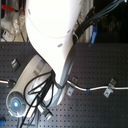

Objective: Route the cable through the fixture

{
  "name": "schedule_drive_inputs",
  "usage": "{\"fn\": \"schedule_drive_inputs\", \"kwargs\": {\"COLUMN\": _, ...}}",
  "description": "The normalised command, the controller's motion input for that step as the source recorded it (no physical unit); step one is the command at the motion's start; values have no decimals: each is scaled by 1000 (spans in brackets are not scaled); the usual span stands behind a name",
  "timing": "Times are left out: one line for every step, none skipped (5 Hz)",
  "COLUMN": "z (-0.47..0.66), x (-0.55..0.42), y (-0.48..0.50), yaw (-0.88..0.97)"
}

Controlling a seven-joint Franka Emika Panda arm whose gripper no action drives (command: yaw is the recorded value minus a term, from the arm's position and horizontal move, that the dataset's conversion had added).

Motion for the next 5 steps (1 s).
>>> {"fn": "schedule_drive_inputs", "kwargs": {"z": 0, "x": 0, "y": 0, "yaw": -46}}
{"fn": "schedule_drive_inputs", "kwargs": {"z": 109, "x": -49, "y": -400, "yaw": 3}}
{"fn": "schedule_drive_inputs", "kwargs": {"z": 12, "x": -41, "y": -504, "yaw": 120}}
{"fn": "schedule_drive_inputs", "kwargs": {"z": -25, "x": -63, "y": 6, "yaw": 0}}
{"fn": "schedule_drive_inputs", "kwargs": {"z": 9, "x": -53, "y": -488, "yaw": 69}}
